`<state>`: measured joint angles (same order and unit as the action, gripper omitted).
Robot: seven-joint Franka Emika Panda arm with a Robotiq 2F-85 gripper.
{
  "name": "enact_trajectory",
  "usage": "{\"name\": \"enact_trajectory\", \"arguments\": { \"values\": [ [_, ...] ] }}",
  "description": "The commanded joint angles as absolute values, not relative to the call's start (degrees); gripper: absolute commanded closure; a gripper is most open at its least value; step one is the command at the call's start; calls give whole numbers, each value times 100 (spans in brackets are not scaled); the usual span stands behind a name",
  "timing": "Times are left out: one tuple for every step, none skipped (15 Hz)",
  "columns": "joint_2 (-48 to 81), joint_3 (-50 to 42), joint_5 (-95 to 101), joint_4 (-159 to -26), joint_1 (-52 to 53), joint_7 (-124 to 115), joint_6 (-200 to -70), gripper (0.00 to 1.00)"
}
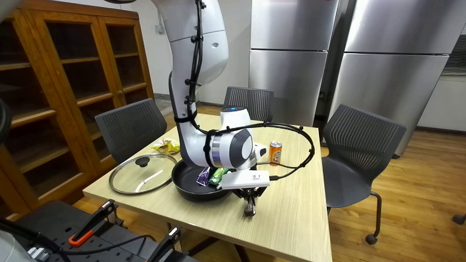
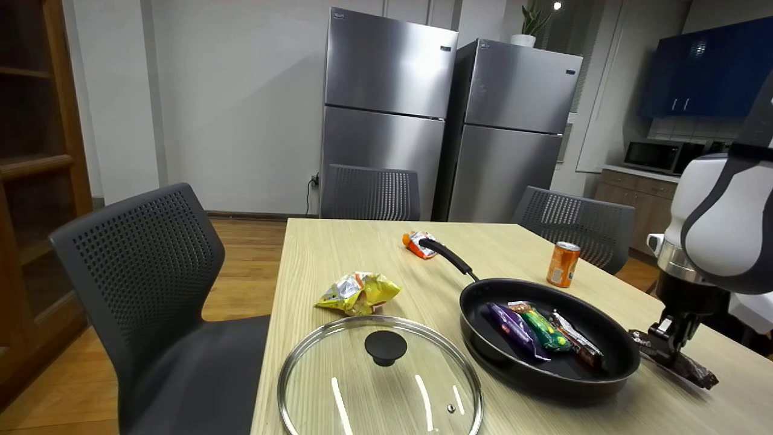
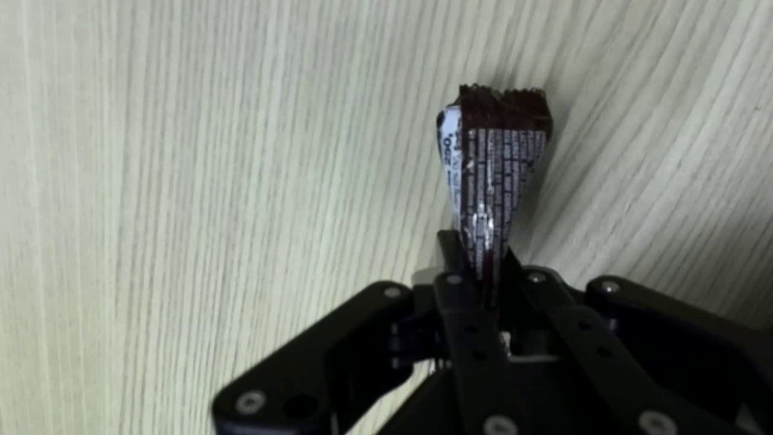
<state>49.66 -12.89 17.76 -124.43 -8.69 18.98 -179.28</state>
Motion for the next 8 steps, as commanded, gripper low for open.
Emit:
{"name": "enact_trajectory", "arguments": {
  "values": [
    [4588,-1540,1847,-13042,-715,1845,-18598,97],
    [4544,-1641,1817,-13164,-620,1827,-18813,97],
    [4492,-1756,1773,-13303,-491,1810,-19035,97],
    [4423,-1894,1718,-13460,-325,1803,-19259,97],
    [4356,-2035,1642,-13613,-132,1810,-19462,97],
    [4293,-2172,1548,-13768,80,1828,-19653,97],
    [4238,-2295,1430,-13902,291,1856,-19805,97],
    [4152,-2390,1289,-14054,515,1879,-19896,97]
  ]
}}
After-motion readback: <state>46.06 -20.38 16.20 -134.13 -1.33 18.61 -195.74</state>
